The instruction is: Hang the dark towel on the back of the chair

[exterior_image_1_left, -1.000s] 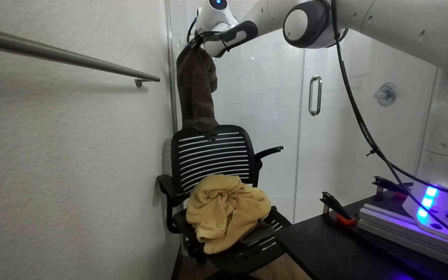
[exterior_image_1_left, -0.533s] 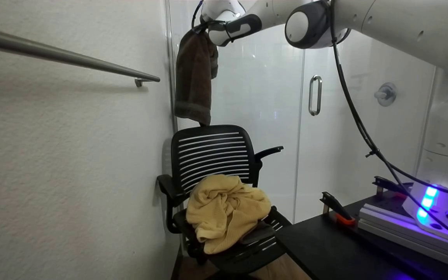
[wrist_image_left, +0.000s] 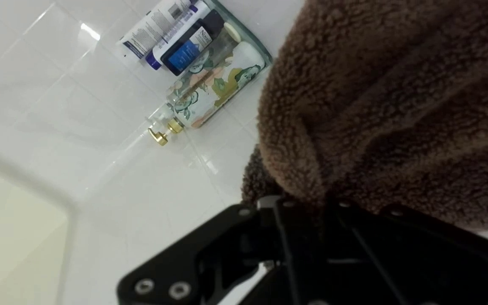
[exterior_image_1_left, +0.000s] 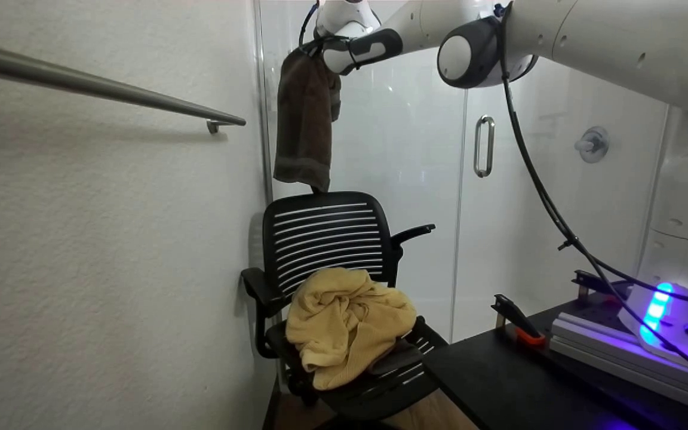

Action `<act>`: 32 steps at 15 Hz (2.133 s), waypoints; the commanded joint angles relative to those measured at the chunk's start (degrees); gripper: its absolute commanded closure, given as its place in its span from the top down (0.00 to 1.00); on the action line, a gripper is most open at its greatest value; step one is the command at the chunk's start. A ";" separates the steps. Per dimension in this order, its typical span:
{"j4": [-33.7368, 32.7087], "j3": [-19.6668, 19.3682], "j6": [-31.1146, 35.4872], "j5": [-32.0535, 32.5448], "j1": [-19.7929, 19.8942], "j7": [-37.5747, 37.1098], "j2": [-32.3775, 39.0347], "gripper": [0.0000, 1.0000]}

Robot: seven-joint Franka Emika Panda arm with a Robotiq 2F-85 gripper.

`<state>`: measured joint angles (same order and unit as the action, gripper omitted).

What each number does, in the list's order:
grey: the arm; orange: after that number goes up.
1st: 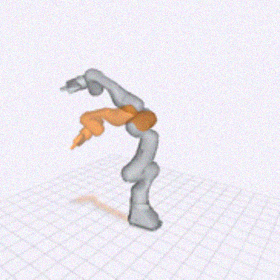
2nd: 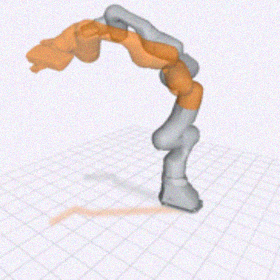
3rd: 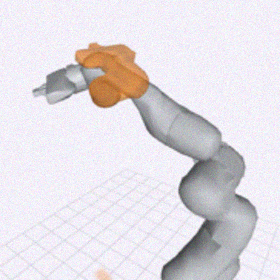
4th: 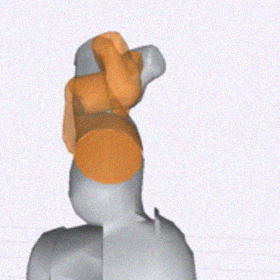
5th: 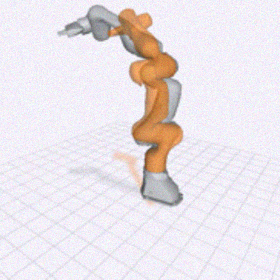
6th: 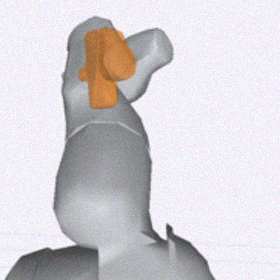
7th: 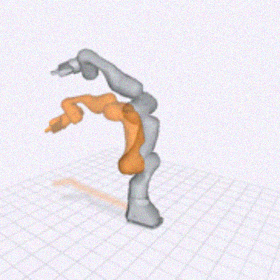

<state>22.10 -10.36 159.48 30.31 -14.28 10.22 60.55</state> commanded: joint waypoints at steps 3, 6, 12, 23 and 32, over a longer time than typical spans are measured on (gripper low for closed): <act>-3.22 -2.39 -2.68 -2.16 0.17 2.82 4.65 0.03; 3.36 -3.09 -1.23 0.94 -0.76 0.65 1.91 0.03; -1.94 -2.76 -6.09 -2.37 -0.83 5.31 6.59 0.03; -1.93 2.69 -22.82 -10.09 -1.66 13.44 7.11 0.03; 0.51 5.53 -42.63 -13.96 -3.37 11.23 0.09 0.03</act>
<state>21.31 -6.18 124.06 19.44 -17.29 20.83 64.41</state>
